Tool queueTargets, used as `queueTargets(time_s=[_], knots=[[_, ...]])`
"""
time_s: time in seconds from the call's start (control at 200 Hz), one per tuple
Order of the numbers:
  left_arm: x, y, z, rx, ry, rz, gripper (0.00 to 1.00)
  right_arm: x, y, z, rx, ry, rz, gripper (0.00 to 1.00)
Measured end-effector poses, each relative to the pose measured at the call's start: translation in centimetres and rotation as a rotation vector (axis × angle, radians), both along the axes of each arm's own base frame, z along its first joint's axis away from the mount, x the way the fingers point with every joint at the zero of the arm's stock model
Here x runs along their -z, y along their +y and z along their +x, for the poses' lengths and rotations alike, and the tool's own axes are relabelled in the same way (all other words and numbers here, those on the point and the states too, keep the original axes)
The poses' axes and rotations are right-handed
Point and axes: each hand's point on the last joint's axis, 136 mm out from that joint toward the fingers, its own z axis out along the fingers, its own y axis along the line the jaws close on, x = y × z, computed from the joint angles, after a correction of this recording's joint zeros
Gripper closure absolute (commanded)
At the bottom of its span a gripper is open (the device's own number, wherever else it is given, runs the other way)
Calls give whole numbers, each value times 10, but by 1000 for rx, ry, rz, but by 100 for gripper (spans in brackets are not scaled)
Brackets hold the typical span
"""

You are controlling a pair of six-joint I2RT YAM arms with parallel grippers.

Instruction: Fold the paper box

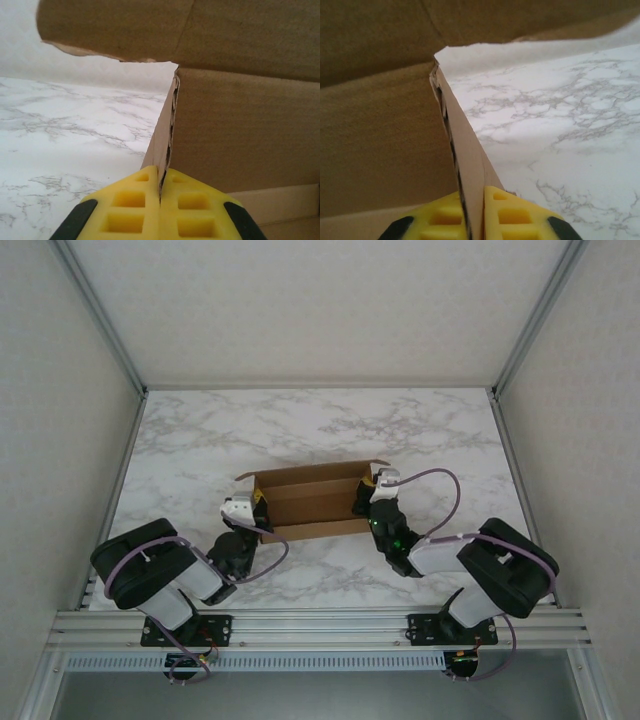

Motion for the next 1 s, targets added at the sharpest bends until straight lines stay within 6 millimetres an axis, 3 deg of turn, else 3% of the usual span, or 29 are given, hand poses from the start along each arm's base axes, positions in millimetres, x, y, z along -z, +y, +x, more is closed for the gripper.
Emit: queueTargets(time_s=[0.175,0.32,0.421,0.656,0.806,1.001], knots=[[7,-7,-4,12,12,57,100,20,-4,-16,-46,65,-63,69],[12,-9,-4,16,21,84,100,13,-5,-27,-90,70,-58,54],[12,-10,-4,18,21,91,100,3,-8,-36,-118,57,-41,49],[13,-12,-4,21,20,103,100,-36,-30,-67,-171,-22,43,50],[12,-13,-3,21,16,109,100,-78,-43,-93,-248,-145,98,55],[11,-24,3,41,11,116,100,-113,-32,-102,-336,-140,31,60]])
